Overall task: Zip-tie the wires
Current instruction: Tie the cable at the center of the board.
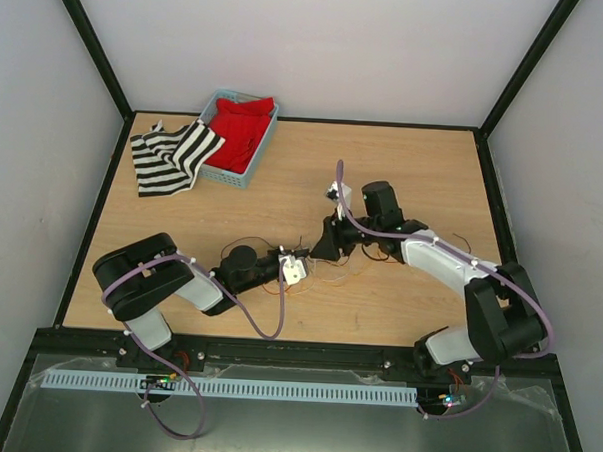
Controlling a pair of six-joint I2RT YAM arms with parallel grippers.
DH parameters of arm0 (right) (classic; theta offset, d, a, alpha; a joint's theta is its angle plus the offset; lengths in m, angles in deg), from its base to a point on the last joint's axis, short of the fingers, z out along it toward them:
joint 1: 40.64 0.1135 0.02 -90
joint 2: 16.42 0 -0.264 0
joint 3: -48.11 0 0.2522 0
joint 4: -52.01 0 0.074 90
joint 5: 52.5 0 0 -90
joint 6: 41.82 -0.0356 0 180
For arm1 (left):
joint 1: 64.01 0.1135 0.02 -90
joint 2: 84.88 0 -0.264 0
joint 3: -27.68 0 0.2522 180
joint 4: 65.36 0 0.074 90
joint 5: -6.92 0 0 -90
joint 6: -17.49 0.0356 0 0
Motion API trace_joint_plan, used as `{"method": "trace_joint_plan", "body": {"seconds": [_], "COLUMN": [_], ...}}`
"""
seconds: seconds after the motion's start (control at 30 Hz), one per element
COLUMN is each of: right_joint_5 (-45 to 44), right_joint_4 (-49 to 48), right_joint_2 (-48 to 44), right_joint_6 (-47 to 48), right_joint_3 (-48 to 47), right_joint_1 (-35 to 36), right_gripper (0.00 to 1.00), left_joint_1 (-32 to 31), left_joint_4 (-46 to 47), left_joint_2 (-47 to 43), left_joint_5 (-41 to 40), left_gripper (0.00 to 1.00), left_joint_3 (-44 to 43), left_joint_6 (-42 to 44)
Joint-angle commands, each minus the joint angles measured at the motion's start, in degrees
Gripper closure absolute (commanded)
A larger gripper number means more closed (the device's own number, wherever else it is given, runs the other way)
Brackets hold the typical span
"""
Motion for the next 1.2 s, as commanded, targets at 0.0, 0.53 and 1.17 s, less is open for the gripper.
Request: {"method": "trace_joint_plan", "body": {"seconds": [0.0,0.53,1.17], "right_joint_5": [-1.37,0.98,3.65], "right_joint_4": [0.76,-2.35,-3.78], "right_joint_2": [-1.62,1.92,3.23], "right_joint_6": [-1.2,-4.12,-5.72], "right_joint_3": [-3.03,-4.34,-3.43], "right_joint_1": [-0.26,-0.22,0.47], "right_gripper": [0.45,0.49,0.62], "left_joint_1": [0.29,0.29,0.29], "left_joint_4": [1.74,1.78,1.74], "left_joint_2": [0.39,0.22,0.19], "left_joint_5": [1.01,1.03,0.98], "left_gripper": [1.0,1.0,1.0], "left_joint_3": [-1.19,-1.04,-1.08], "left_joint_6": [-0.74,-0.5,-0.34]}}
